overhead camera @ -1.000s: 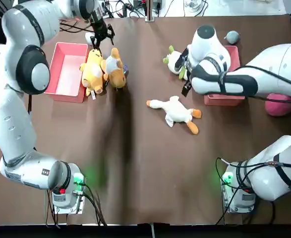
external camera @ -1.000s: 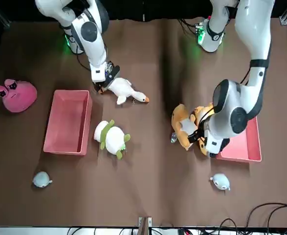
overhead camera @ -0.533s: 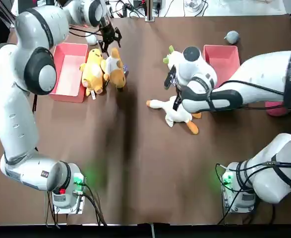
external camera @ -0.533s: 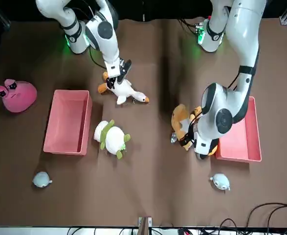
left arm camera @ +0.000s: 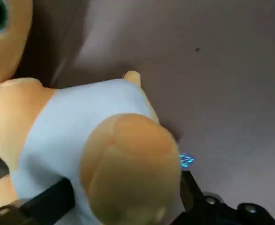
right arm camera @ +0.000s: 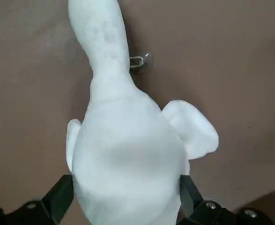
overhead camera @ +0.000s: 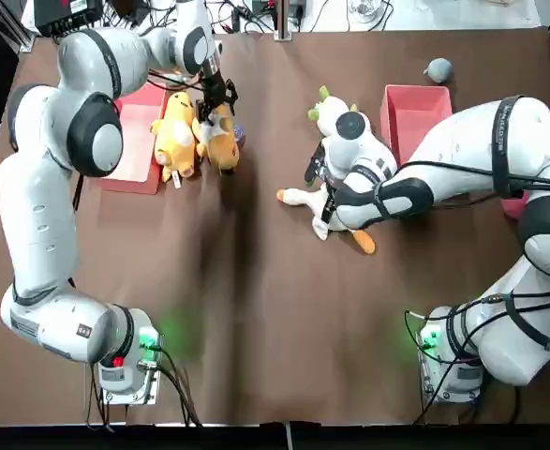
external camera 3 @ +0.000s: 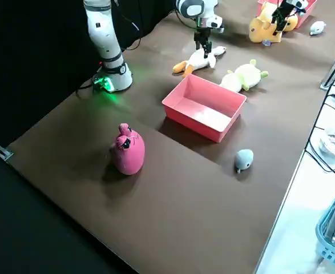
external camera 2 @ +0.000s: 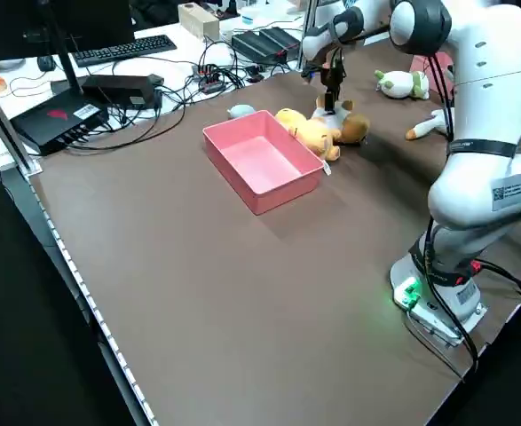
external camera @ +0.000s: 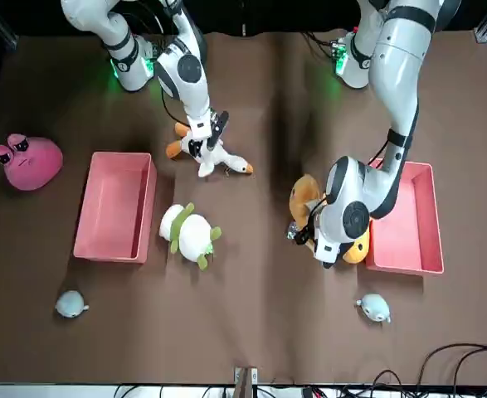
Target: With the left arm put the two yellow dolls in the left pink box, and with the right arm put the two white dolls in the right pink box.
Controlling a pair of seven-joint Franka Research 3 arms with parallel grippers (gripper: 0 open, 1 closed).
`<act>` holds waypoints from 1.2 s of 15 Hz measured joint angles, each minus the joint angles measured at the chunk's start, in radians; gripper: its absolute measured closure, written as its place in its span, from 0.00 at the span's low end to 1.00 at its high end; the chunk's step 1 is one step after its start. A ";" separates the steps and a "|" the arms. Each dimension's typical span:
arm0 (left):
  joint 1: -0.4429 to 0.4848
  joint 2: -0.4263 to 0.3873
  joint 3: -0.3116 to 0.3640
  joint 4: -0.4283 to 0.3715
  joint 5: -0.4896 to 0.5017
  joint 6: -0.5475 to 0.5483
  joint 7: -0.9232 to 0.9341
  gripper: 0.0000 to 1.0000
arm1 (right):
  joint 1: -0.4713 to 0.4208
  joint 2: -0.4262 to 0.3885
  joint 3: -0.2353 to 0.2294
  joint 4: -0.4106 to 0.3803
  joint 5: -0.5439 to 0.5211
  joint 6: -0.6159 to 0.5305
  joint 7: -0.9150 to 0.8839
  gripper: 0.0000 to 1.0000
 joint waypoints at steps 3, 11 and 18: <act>0.000 0.010 0.002 0.001 0.009 0.000 0.015 0.08 | 0.004 0.010 0.000 0.000 0.000 0.027 -0.001 0.00; 0.012 -0.030 0.006 0.028 0.031 -0.031 0.019 0.75 | 0.025 0.027 -0.002 0.001 0.000 0.061 -0.002 0.67; 0.023 -0.157 0.009 0.047 0.031 -0.208 0.019 0.95 | 0.019 -0.037 -0.019 0.048 0.000 -0.107 0.033 0.90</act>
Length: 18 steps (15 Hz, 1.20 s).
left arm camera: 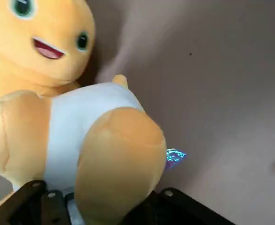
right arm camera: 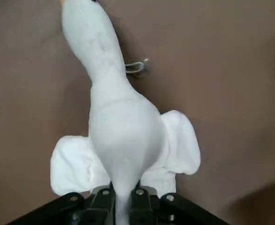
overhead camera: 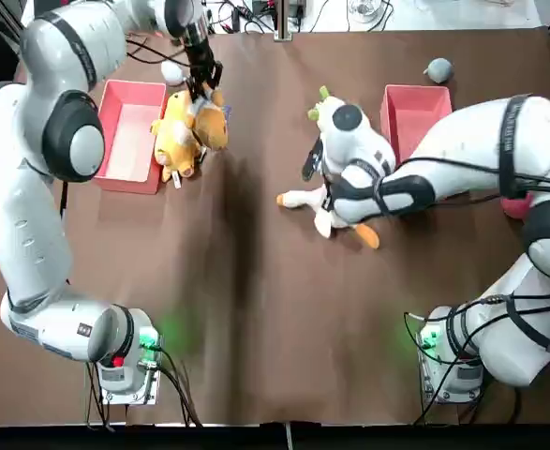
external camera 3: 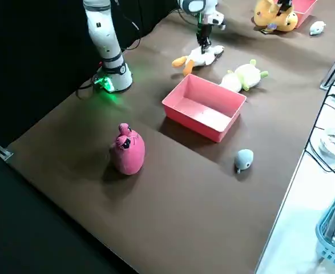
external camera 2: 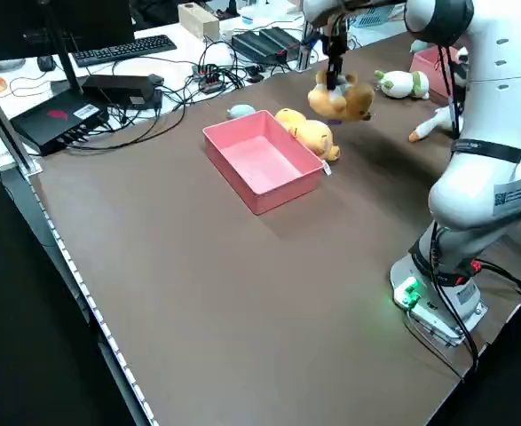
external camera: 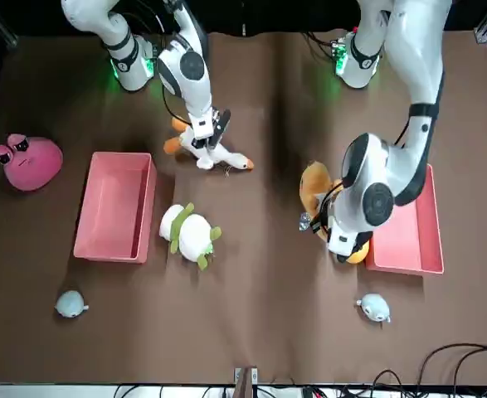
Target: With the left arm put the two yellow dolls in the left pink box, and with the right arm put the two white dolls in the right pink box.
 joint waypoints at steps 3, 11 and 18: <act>0.098 -0.087 0.005 0.007 0.002 -0.147 0.179 0.95 | -0.079 -0.111 -0.011 0.113 0.000 -0.231 0.003 0.90; 0.399 -0.108 0.010 -0.018 0.075 -0.271 0.764 0.95 | -0.348 -0.232 -0.019 0.151 -0.001 -0.380 -0.005 0.90; 0.464 0.017 0.010 -0.029 0.191 -0.249 0.975 0.98 | -0.561 -0.224 -0.029 0.130 -0.002 -0.289 -0.011 0.90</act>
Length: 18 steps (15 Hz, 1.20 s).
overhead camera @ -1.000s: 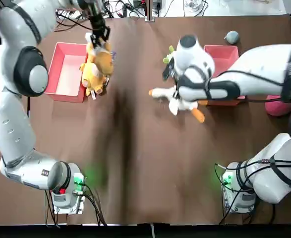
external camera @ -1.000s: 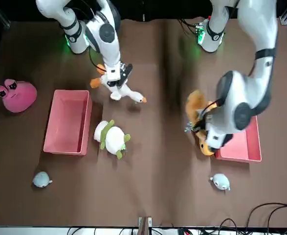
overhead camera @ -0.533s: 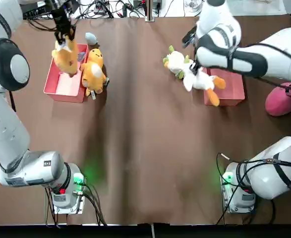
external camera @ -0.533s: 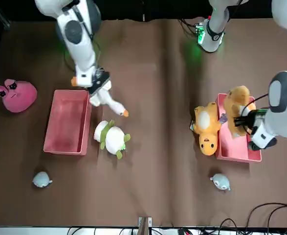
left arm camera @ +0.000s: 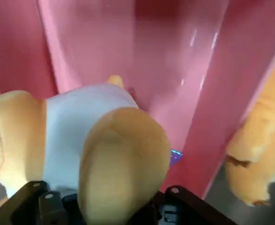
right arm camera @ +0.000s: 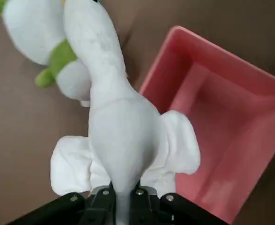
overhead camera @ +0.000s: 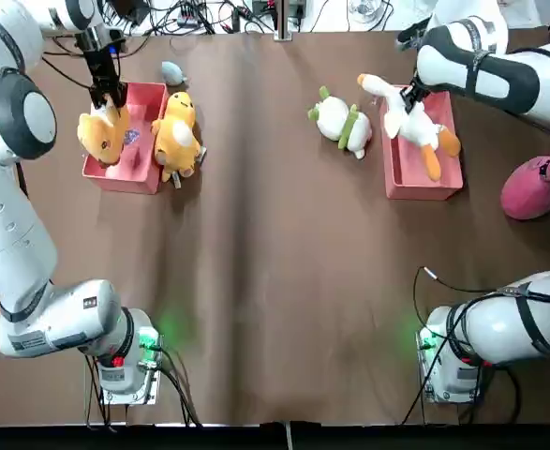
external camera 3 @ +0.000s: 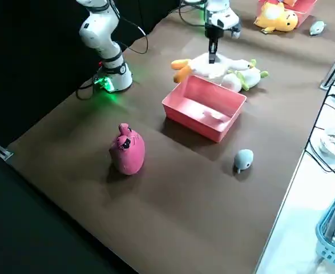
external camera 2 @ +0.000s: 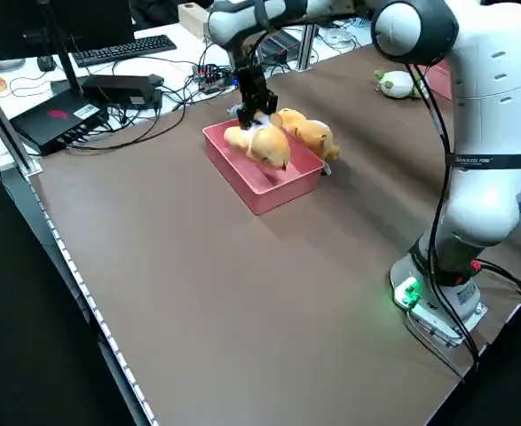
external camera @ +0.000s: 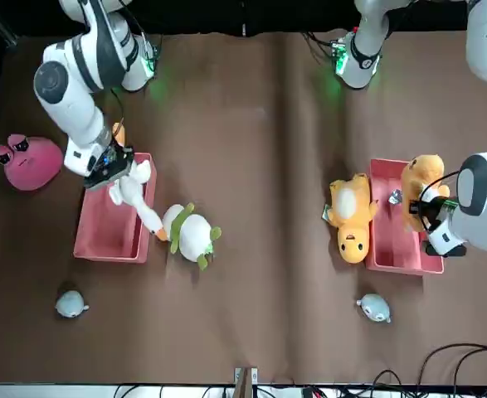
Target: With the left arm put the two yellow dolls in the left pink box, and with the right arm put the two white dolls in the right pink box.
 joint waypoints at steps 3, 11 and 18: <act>0.008 0.026 0.000 0.000 0.002 0.036 0.016 0.94 | -0.063 0.024 -0.001 -0.006 0.000 0.035 0.002 0.90; 0.000 0.035 -0.017 0.022 0.002 0.090 0.007 0.35 | -0.135 0.106 -0.001 -0.026 0.003 0.093 0.046 0.90; -0.004 -0.049 -0.100 0.037 0.001 0.089 -0.142 0.18 | -0.149 0.169 -0.001 -0.031 0.004 0.105 0.071 0.90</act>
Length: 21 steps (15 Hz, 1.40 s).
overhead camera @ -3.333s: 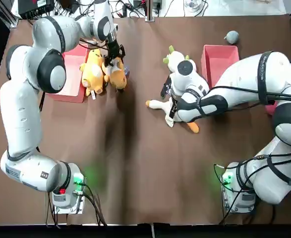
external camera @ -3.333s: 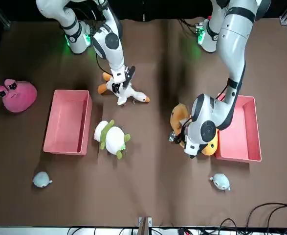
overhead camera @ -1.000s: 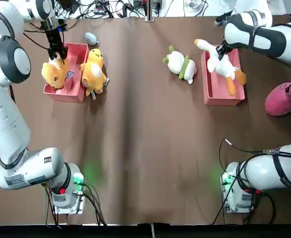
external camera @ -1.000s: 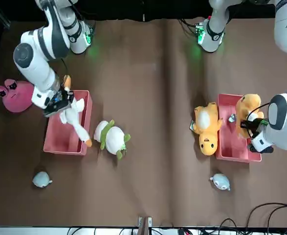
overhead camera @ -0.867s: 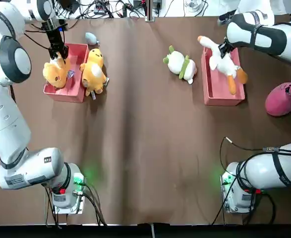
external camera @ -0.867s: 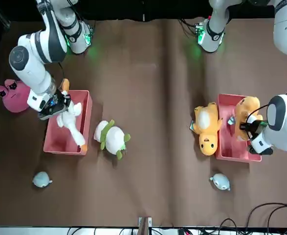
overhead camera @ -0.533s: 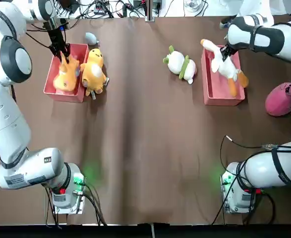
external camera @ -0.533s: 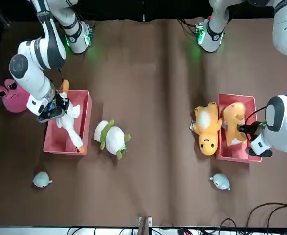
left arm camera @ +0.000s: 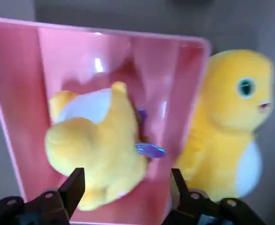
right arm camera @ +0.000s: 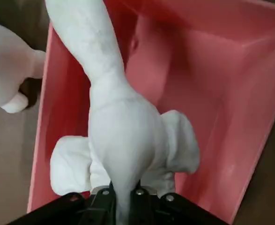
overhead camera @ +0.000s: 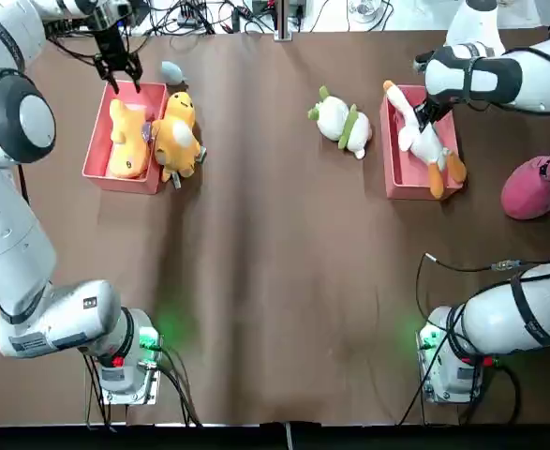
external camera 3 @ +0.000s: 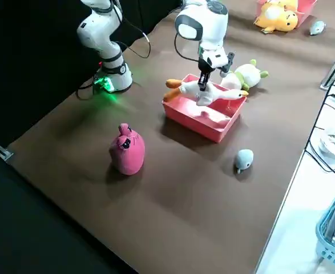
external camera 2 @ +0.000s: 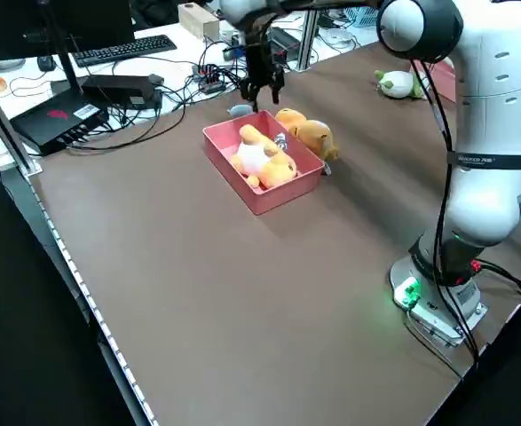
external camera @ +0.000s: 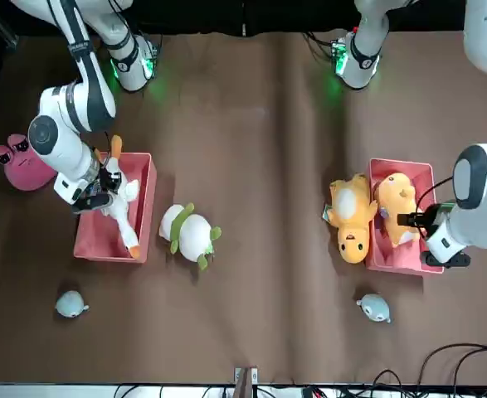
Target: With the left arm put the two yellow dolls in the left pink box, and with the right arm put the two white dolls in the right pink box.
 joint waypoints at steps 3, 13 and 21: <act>-0.014 -0.008 -0.071 -0.003 0.000 0.000 -0.162 0.18 | -0.016 0.035 0.000 -0.034 0.001 0.079 0.002 0.90; -0.161 0.137 -0.087 -0.029 0.038 0.189 -0.368 0.18 | -0.021 0.103 0.006 0.031 0.001 0.096 0.002 0.46; -0.150 0.151 -0.085 -0.023 0.124 0.205 -0.367 0.18 | 0.200 0.059 0.044 0.245 -0.001 -0.021 -0.013 0.00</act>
